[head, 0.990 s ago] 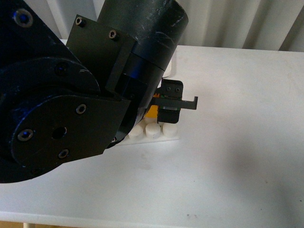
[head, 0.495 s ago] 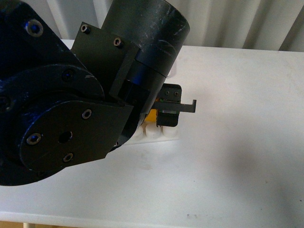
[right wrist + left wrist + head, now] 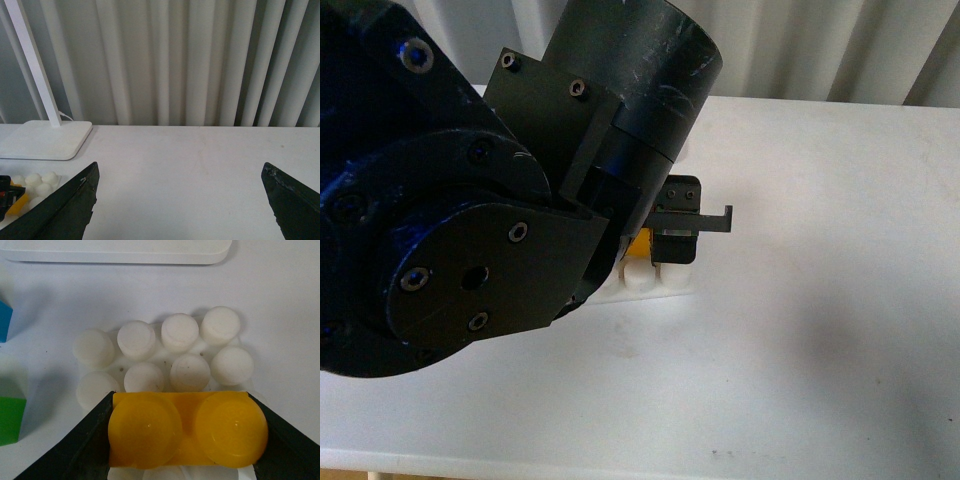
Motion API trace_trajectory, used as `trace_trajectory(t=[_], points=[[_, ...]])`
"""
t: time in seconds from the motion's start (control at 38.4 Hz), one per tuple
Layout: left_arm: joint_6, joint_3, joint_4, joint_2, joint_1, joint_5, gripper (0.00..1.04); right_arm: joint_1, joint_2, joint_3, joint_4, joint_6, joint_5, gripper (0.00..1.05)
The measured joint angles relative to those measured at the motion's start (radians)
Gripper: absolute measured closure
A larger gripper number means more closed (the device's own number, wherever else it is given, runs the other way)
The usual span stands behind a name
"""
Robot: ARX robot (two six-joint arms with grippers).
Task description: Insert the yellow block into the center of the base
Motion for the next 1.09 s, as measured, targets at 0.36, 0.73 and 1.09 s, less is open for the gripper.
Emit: trace_trajectory(t=[0.36,0.73,1.09], points=[[-0.040,0.006,-0.007,0.003,0.000,-0.011,0.39,0.000,0.000,0.000,0.000,0.000,0.000,0.09],[-0.076,-0.010,0.021,0.004,0.000,-0.025,0.39,0.000,0.000,0.000,0.000,0.000,0.000,0.09],[-0.075,-0.014,0.035,0.012,-0.002,-0.029,0.39,0.000,0.000,0.000,0.000,0.000,0.000,0.09]])
